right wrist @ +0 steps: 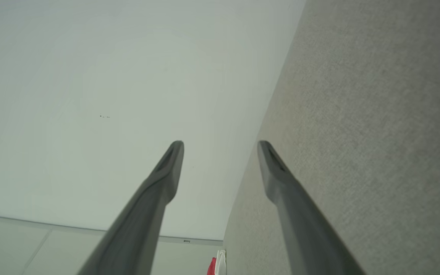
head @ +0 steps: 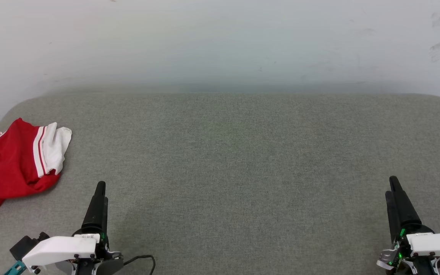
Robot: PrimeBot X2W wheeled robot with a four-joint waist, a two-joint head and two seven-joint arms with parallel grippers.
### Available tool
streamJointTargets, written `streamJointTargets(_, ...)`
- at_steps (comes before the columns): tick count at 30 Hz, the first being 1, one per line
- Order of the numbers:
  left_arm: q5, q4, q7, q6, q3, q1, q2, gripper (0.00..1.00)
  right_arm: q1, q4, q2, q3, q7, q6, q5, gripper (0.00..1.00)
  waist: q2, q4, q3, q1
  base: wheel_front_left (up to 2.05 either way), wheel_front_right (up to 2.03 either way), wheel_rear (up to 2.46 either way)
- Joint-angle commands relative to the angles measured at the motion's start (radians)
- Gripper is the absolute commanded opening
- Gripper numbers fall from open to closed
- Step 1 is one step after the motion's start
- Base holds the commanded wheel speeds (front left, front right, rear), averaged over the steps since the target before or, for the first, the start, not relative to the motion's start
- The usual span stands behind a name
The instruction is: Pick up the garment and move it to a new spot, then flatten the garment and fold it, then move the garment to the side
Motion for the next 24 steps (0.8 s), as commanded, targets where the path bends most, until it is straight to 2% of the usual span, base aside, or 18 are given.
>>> streamJointTargets(1,0.034,-0.027,-0.011,0.004,0.006,-0.016,0.002,1.00,-0.009,-0.030,-0.001,-0.003,-0.012,0.000,-0.037,1.00,0.0000,0.000,0.000,0.0000,0.00,0.00,0.00)
streamJointTargets(24,0.494,-0.159,-0.099,0.150,-0.059,0.003,0.003,1.00,0.018,-0.171,-0.001,0.019,-0.101,0.000,-0.513,1.00,0.0000,0.003,0.004,0.0000,0.00,0.00,0.00)
